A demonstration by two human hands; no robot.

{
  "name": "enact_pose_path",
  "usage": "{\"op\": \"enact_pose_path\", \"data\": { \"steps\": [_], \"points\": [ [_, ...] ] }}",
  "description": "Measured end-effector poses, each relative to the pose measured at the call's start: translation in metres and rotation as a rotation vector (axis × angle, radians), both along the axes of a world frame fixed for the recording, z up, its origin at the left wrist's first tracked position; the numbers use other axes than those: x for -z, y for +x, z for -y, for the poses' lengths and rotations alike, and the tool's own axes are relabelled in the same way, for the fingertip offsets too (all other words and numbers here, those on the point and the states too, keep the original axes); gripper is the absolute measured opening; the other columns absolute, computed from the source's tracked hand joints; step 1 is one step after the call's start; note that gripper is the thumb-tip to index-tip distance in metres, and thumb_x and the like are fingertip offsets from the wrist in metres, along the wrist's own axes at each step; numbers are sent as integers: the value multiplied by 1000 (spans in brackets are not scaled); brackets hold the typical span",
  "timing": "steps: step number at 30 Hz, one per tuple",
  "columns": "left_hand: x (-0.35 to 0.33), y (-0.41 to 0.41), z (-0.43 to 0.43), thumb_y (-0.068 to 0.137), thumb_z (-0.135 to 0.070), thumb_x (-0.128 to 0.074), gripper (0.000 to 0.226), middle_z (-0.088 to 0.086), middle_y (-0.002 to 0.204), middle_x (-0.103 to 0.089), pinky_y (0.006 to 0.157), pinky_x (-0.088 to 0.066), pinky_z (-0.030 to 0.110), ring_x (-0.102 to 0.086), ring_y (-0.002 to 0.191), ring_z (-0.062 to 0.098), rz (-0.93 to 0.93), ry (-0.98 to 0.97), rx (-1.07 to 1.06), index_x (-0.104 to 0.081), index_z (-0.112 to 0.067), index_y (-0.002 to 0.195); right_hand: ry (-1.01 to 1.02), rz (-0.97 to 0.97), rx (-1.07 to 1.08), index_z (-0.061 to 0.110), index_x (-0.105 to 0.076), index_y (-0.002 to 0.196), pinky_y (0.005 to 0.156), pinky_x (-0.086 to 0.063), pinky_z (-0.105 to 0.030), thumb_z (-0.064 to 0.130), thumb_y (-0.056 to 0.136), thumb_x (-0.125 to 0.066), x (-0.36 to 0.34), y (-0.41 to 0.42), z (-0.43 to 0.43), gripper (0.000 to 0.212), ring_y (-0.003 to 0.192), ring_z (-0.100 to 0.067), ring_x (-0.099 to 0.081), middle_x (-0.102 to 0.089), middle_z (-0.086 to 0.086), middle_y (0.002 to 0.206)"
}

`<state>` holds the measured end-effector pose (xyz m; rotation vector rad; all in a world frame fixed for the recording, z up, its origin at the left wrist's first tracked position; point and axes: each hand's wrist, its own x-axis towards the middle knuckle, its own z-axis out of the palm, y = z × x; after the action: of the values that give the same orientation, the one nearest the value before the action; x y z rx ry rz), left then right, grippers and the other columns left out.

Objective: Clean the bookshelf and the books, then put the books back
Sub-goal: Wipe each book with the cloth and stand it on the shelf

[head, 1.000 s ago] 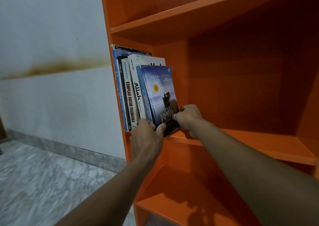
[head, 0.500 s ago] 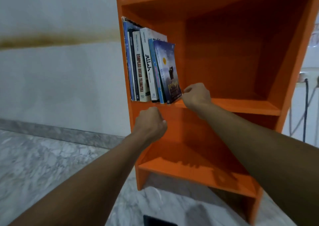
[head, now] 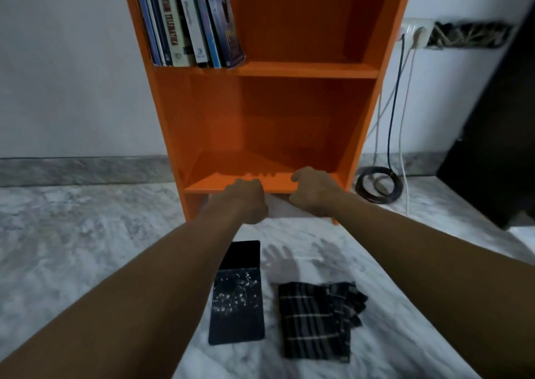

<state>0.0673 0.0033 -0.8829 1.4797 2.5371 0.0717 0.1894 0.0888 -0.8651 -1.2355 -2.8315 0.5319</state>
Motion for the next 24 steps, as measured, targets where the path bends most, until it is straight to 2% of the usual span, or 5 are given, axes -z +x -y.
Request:
{"op": "enact_pose_path", "data": {
  "steps": [6,10,13,17,24],
  "points": [
    [57,8,-5,92,-27,-58,48,16,139,-47,105,-37,60,-49,123,37,29,-108,-6,-46,-8,136,-10,275,-42,11,-46,75,55,-35,-33,11,91,-56,52,10,-24,19,60,-21,-40,-46,-7,76],
    [102,7,2,90,-22,-61,68,16,145,-36,113,-11,67,-35,136,38,-5,-179,-64,-28,-6,147,-54,625,-173,5,-57,121,80,-53,-38,28,76,-82,108,5,-23,57,101,-29,-61,-59,-9,120],
    [126,-3,-5,86,-17,-63,51,10,119,-52,115,-11,65,-49,123,34,23,-231,-108,-44,-9,133,-176,783,-165,9,-60,125,65,-50,-38,24,64,-90,159,6,-19,70,97,-30,-60,-60,-8,128],
    [140,-3,-13,85,-4,-54,36,4,97,-53,117,-10,60,-54,113,30,-116,-254,-57,-52,-15,119,-156,866,-88,12,-20,151,102,-36,-66,22,76,-82,215,25,3,98,129,-43,-45,-38,-13,149],
    [147,5,-13,90,0,-51,30,12,117,-59,78,-44,36,-60,108,31,-210,-334,61,-57,-7,119,-170,578,-128,6,-59,115,70,-47,-31,9,84,-69,217,45,9,33,102,-30,-65,-66,-11,110]
  ]
}}
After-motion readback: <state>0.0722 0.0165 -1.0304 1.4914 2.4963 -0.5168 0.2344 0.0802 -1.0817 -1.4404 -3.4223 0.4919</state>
